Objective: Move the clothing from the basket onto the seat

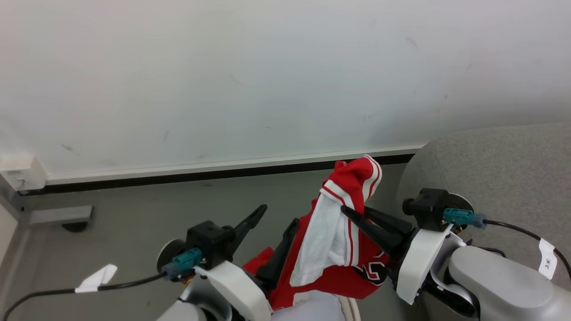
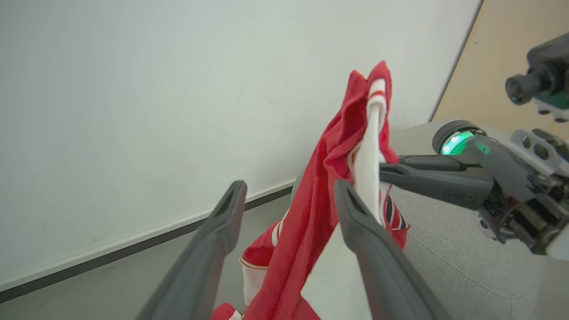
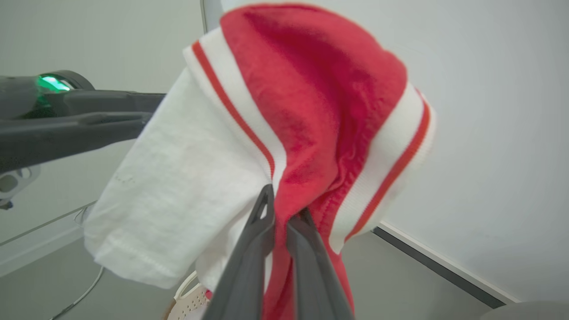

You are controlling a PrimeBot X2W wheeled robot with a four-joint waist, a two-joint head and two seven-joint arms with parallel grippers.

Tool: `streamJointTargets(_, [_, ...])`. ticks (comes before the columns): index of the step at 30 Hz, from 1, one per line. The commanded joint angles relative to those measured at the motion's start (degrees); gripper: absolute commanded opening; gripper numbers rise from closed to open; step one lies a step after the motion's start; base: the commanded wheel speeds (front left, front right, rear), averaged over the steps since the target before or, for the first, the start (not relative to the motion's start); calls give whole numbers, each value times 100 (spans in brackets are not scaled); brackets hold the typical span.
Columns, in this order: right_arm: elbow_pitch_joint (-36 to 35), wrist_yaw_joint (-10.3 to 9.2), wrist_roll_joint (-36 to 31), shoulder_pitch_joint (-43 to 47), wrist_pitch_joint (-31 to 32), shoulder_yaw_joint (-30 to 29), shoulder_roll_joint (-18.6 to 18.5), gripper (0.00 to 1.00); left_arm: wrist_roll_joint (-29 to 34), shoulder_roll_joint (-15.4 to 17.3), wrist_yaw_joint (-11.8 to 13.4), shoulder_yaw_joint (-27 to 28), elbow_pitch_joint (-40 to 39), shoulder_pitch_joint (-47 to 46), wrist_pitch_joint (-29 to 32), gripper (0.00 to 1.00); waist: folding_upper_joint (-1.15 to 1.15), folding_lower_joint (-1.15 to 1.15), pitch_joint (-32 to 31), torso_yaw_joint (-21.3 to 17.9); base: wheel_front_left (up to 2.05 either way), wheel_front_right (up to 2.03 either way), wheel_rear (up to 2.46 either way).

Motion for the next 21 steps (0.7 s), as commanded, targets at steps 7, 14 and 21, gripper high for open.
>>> streamJointTargets(7, [131,-12,165,-249,-211,-16,-147,0,-50,52,20,-34,-74,105,-40,100,0,0,130,-517,0,0,0])
streamJointTargets(14, [167,-12,200,-317,-287,-16,-275,0,-26,30,19,-115,-138,131,-54,100,0,0,239,-1091,0,0,0])
streamJointTargets(21, [173,-12,309,-360,-376,-65,-431,0,44,27,-4,-230,-212,66,-18,100,0,0,360,-1527,0,0,0])
